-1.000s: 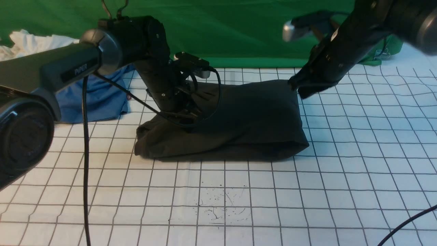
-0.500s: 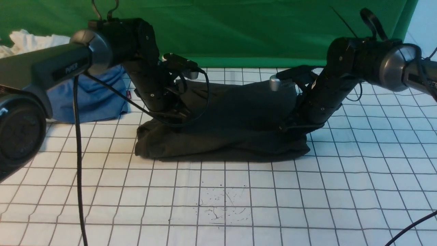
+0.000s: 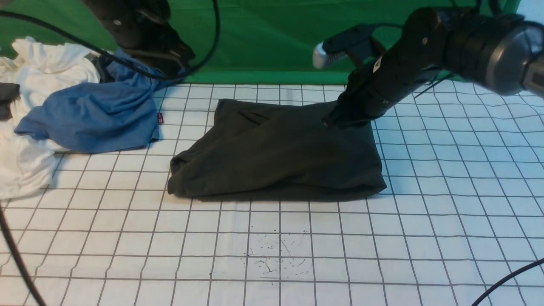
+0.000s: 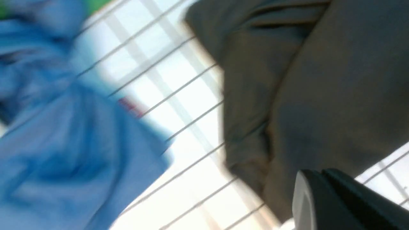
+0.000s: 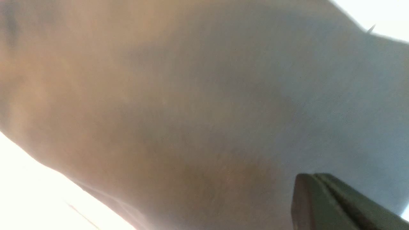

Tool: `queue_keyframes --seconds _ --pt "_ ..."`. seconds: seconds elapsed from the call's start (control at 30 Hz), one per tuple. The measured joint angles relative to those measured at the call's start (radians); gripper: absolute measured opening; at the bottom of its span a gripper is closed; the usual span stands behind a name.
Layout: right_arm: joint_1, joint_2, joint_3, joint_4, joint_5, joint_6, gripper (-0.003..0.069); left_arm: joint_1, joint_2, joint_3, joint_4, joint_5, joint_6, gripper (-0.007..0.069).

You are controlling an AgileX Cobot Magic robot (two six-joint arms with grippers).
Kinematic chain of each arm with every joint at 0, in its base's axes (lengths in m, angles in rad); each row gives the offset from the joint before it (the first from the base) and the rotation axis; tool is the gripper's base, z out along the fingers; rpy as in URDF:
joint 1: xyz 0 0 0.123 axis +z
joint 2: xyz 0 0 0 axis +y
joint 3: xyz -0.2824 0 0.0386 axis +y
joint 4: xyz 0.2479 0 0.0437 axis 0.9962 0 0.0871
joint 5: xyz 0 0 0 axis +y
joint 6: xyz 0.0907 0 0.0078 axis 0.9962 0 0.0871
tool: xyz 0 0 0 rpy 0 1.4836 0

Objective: Fold a long-sleeved shirt over a white checkered tablecloth.

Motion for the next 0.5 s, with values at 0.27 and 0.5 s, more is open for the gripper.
queue_keyframes --seconds 0.27,0.5 --pt "-0.025 -0.153 0.004 -0.006 -0.031 -0.002 0.0041 0.059 -0.250 0.015 0.120 0.028 -0.111 -0.0036" --pt "-0.051 -0.445 0.006 -0.015 -0.048 -0.027 0.0043 0.100 -0.551 0.323 0.128 -0.050 -0.172 -0.0036"
